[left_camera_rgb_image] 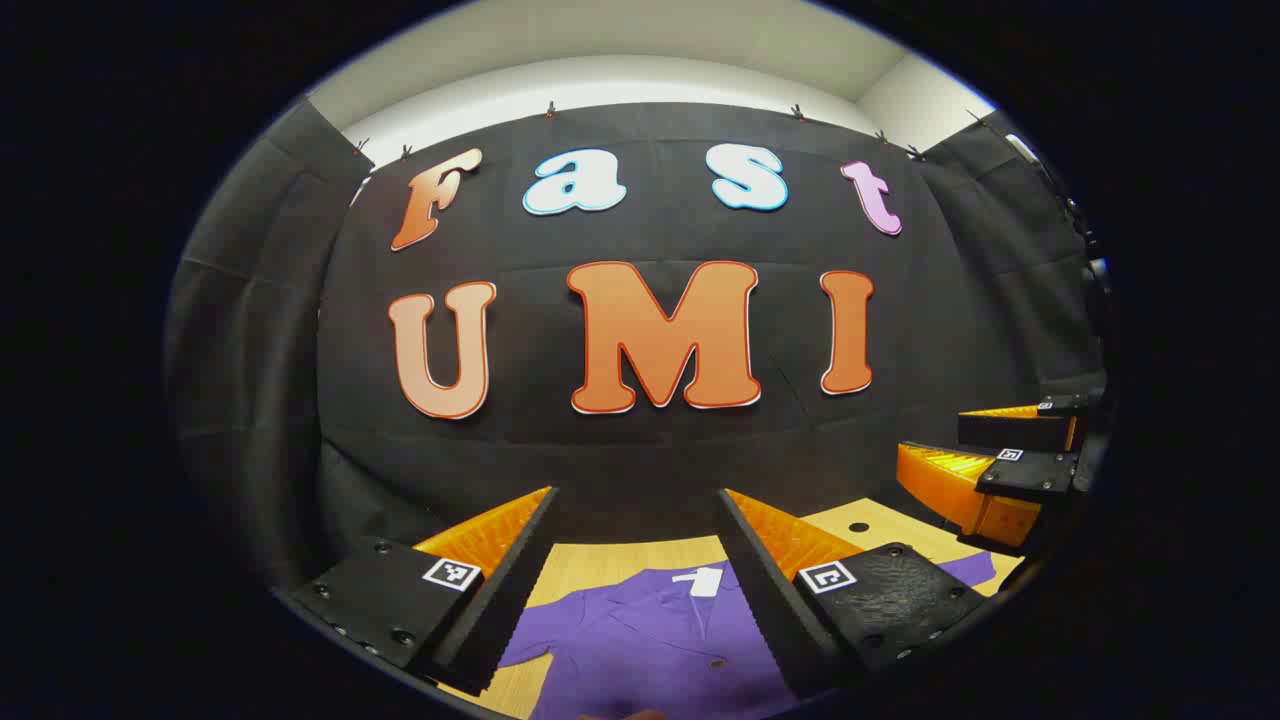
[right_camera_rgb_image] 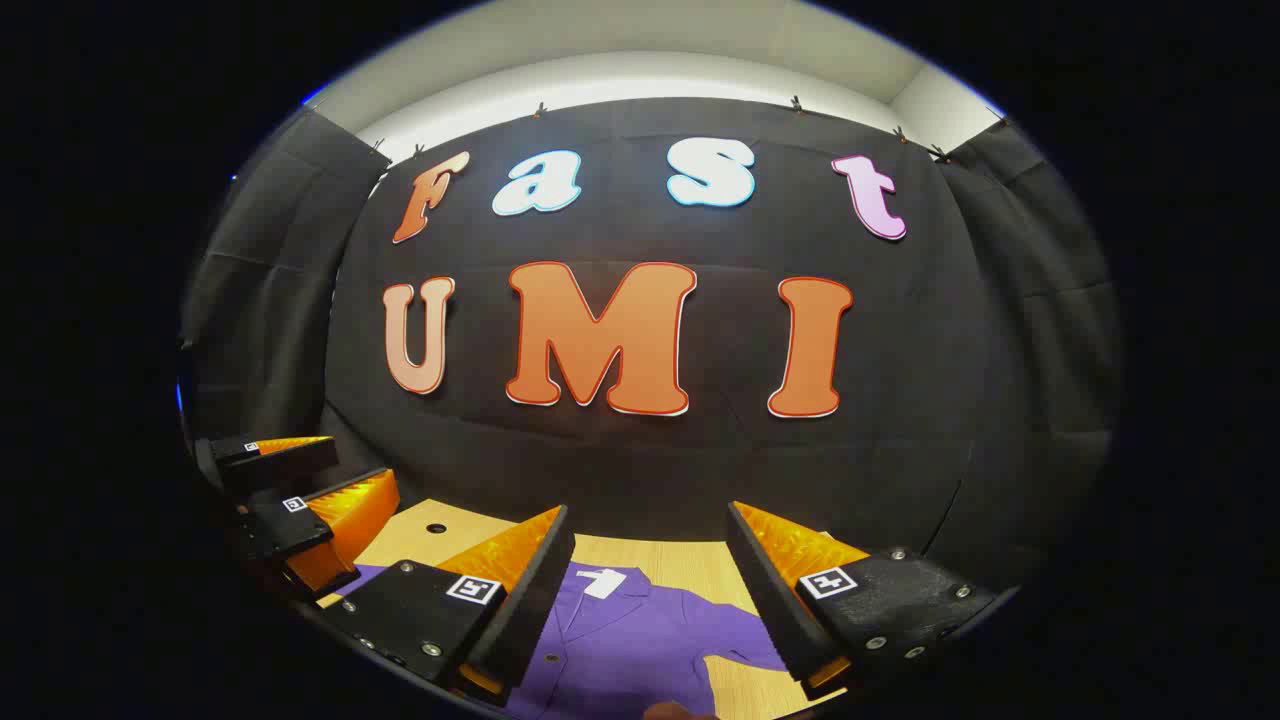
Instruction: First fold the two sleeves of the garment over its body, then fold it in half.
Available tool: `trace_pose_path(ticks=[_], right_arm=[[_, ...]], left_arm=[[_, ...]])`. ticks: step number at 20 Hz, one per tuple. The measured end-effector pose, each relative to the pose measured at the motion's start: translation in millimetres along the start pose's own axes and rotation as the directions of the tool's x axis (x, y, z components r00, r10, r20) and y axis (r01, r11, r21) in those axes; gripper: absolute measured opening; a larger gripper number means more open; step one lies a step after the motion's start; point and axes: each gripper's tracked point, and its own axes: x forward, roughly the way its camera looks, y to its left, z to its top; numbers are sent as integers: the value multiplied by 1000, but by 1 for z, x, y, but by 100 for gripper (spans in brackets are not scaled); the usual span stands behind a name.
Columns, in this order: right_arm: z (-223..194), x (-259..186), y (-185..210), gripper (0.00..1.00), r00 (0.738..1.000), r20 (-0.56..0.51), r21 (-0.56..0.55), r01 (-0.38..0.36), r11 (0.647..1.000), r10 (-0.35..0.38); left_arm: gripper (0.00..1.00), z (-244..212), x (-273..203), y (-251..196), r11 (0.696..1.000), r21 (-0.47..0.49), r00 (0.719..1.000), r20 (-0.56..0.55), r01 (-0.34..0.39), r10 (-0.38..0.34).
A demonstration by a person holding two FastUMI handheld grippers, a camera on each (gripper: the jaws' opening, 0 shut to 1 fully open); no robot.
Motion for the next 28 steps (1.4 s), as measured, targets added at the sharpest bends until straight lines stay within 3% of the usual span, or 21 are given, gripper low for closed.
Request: trace_pose_path(ticks=[8, 13, 18, 24, 28], right_arm=[[-2, 10, 2, 93, 1000, -8, -4, -4, 1000, 4], [-5, 11, 1, 93, 1000, -17, -4, 5, 1000, -5], [-6, 12, -4, 93, 1000, -21, -11, 15, 1000, -15], [-17, 14, -38, 93, 996, -38, -33, 74, 997, -75], [-40, 16, -81, 92, 985, -80, -54, 148, 987, -152]], left_arm=[[99, 3, 12, 16, 998, 28, 998, 21, -53, 53], [99, -5, 18, 5, 1000, -1, 1000, 9, -2, 2], [99, -5, 16, 8, 1000, 15, 1000, 7, -16, 16], [99, 9, 12, 3, 999, 34, 999, 35, -17, 16], [99, 17, 6, -2, 999, 40, 999, 49, -18, 16]])
